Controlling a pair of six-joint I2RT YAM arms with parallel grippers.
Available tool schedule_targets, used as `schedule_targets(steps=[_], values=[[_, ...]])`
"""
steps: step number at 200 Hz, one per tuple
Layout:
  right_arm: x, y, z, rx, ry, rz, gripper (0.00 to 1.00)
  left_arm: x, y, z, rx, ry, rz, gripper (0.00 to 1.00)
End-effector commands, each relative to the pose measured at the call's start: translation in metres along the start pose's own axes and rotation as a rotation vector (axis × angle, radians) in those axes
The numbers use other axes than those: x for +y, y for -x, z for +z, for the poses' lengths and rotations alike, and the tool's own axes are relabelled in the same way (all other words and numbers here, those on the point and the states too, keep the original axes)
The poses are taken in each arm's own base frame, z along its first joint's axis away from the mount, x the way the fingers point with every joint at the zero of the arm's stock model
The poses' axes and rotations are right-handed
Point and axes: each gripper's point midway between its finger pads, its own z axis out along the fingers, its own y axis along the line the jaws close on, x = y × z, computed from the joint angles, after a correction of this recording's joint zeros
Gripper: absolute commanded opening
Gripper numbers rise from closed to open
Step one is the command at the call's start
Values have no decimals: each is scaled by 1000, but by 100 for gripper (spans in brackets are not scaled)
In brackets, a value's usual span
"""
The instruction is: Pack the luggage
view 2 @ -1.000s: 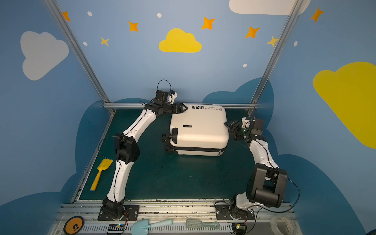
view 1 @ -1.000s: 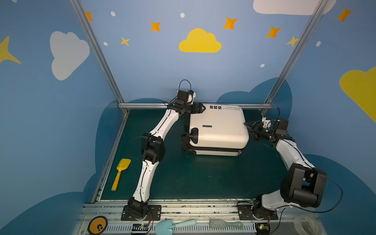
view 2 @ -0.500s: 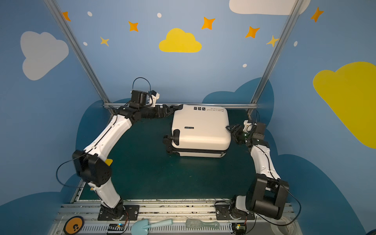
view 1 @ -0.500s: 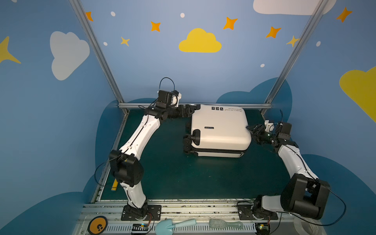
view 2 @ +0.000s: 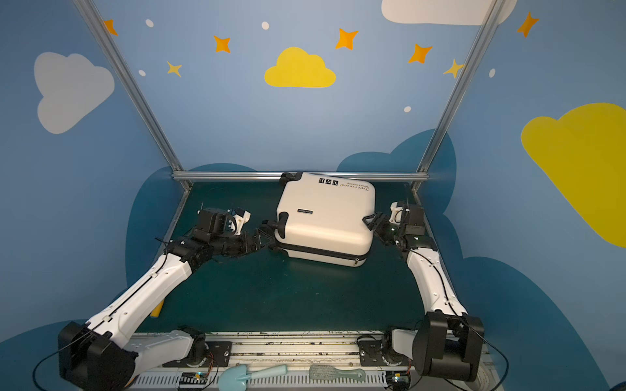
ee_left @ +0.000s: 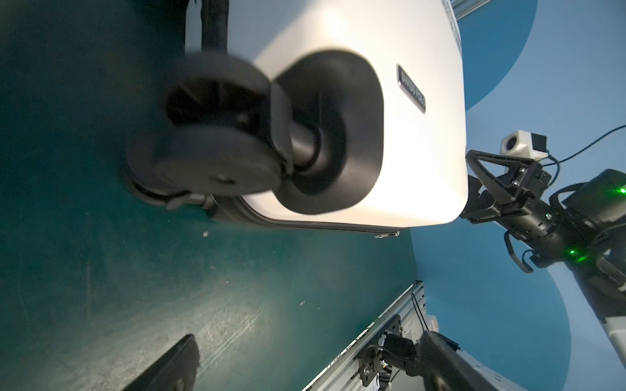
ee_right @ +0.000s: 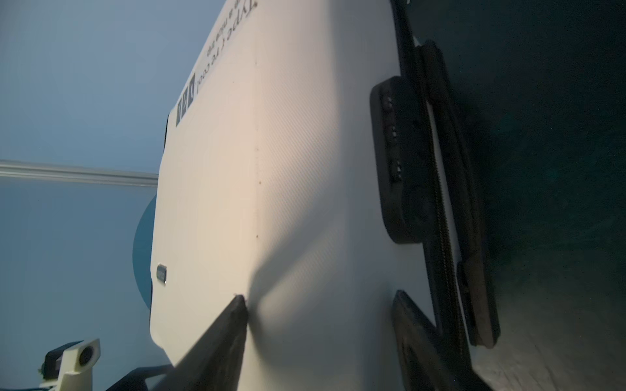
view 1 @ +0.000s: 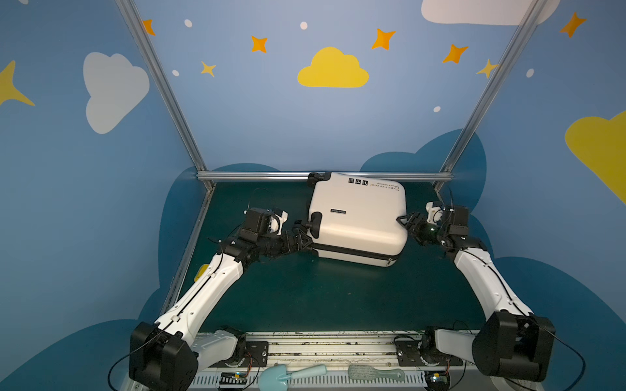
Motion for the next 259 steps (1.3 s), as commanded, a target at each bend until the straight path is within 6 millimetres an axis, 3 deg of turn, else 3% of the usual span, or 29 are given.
schedule_targets(steps=[1, 41, 65, 80, 108, 144, 175, 214, 235, 259], values=[[41, -60, 10, 174, 121, -33, 66, -9, 14, -6, -83, -31, 11, 100], [95, -113, 22, 244, 165, -200, 66, 6, 28, -8, -150, 37, -1, 100], [109, -111, 16, 263, 155, -226, 66, 15, 40, -9, -189, 63, -19, 100], [111, -92, 8, 201, 131, -241, 66, 23, 48, -12, -222, 96, -27, 100], [112, -32, -6, -44, 160, -277, 68, 38, 62, -19, -283, 141, -45, 100], [94, 45, -11, -134, 140, -184, 68, 45, 76, -20, -301, 131, -59, 100], [73, 99, 20, -112, 138, -95, 68, 36, 84, -14, -289, 83, -23, 100], [52, 147, 77, -21, 204, 63, 66, 32, 85, -10, -266, 68, -9, 100], [48, 157, 109, 34, 242, 109, 60, 34, 85, -4, -254, 58, -20, 100], [51, 150, 141, 105, 266, 111, 49, 35, 88, 2, -251, 51, -23, 100]])
